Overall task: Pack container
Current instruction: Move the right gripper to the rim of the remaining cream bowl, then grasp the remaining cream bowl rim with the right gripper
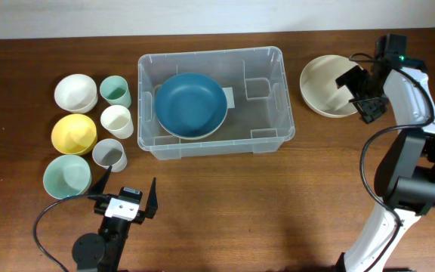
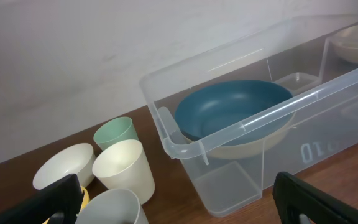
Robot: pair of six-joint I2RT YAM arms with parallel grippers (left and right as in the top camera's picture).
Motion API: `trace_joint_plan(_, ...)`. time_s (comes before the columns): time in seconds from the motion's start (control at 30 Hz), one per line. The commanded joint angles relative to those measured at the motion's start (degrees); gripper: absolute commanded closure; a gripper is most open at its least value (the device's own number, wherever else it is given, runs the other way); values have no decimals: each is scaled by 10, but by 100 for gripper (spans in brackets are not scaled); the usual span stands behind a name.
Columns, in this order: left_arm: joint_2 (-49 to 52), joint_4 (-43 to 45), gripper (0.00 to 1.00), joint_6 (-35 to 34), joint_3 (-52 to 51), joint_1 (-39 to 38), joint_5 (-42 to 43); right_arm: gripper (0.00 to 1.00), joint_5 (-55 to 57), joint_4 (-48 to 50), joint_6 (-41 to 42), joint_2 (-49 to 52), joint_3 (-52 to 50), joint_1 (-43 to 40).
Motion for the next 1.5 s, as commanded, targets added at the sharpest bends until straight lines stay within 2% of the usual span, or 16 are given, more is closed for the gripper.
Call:
trace_joint_plan(0.0,-2,0,0,-6,-4,4,9,1,1,1,0,20,-3,3)
trace_joint_plan(0.77,-2,0,0,-6,-4,4,9,0,1,18,0,42,-3,3)
trace_joint_plan(0.8,-2,0,0,-6,-4,4,9,3,1,19,0,42,-3,3)
trace_joint_plan(1.03,-2,0,0,-6,-4,4,9,51,1,23,0,42,-3,3)
trace_joint_plan(1.2,-2,0,0,-6,-4,4,9,77,1,23,0,42,-3,3)
trace_joint_plan(1.27,-2,0,0,-6,-4,4,9,81,1,23,0,42,-3,3)
trace_joint_plan(1.37,-2,0,0,-6,-4,4,9,82,1,23,0,42,-3,3)
trace_joint_plan(1.43,-2,0,0,-6,-4,4,9,80,1,23,0,42,-3,3)
trace_joint_plan(1.47,-2,0,0,-6,-4,4,9,76,1,23,0,42,-3,3)
